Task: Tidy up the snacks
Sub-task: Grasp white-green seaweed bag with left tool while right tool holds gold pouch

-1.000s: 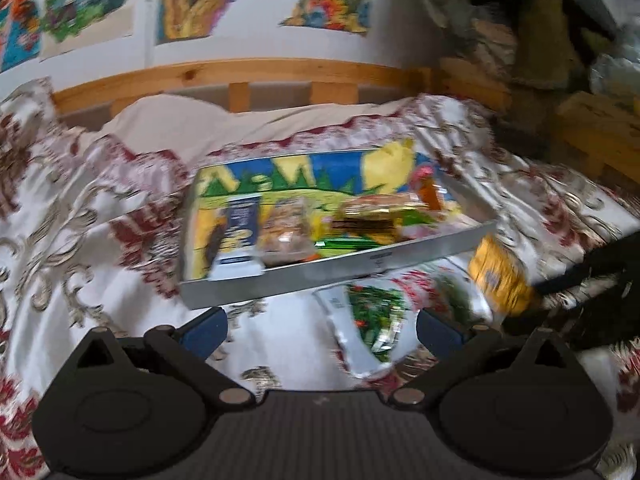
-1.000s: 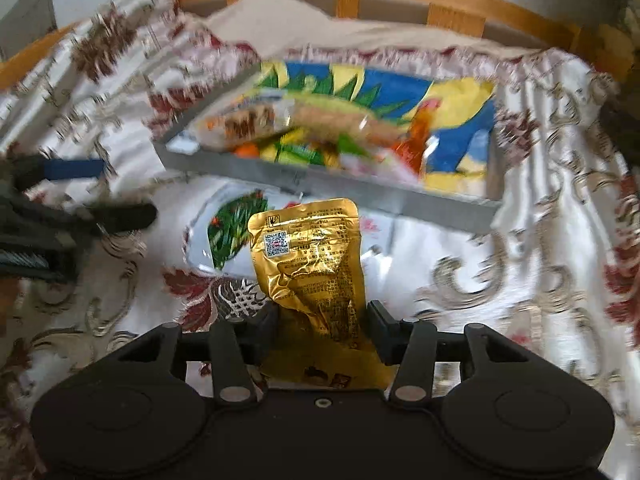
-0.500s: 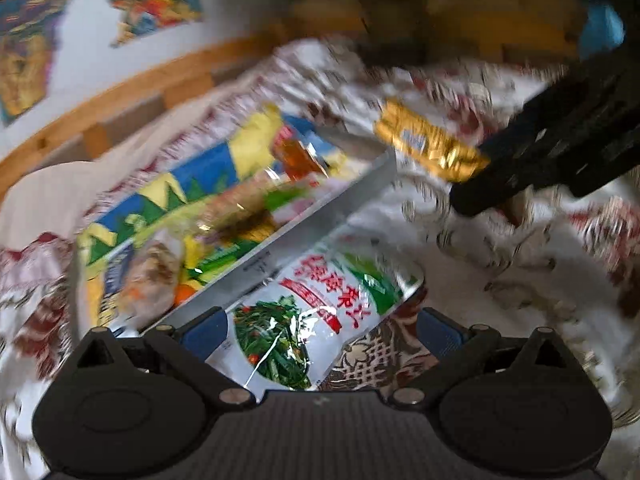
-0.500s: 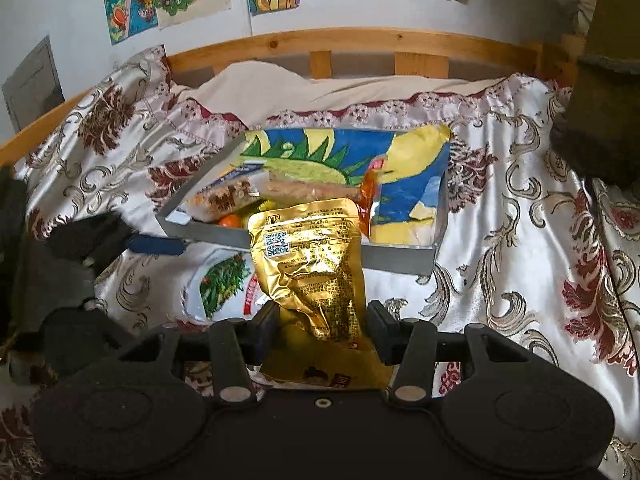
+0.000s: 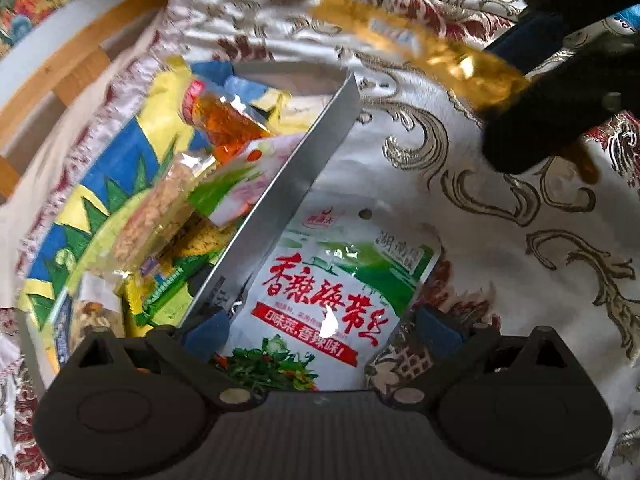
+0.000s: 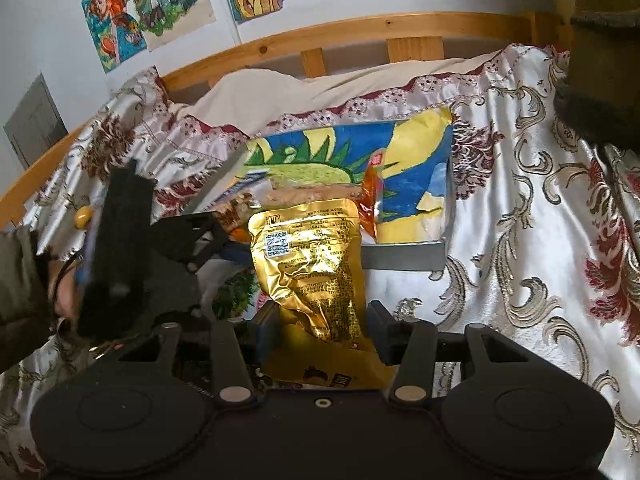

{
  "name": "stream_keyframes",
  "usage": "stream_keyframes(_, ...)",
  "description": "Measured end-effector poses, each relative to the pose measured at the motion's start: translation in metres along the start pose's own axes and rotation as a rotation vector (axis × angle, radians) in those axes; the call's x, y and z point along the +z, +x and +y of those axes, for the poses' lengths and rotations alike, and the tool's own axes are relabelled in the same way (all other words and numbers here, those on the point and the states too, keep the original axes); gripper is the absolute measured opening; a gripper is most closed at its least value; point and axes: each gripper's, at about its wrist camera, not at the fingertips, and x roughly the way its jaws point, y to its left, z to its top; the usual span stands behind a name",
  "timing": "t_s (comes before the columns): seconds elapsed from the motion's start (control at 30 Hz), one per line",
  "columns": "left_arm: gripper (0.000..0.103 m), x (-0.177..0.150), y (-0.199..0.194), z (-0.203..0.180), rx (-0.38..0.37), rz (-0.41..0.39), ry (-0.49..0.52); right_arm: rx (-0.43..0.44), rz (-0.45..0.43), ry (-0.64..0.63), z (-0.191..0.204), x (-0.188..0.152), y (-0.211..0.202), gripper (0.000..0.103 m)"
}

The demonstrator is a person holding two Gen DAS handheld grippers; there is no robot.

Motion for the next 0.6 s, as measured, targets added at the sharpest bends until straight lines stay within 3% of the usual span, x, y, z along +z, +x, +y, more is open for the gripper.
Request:
stream_keyframes(0.23,0.083,-0.004,-0.005,0.010,-0.025,0.031,-0.055,0.005,-0.004,0.010,0.000,0.000,-0.002,0.051)
stream_keyframes(0.5,0.064,-0.004,-0.021,0.004,0.054,0.052,-0.183,-0.033,-0.006,0.014,-0.004,-0.003,-0.003,0.051)
stream_keyframes(0.6,0.055,-0.010,-0.031,-0.001,0.044,0.059,-0.261,-0.051,-0.004,0.016,-0.006,-0.005,-0.003,0.051)
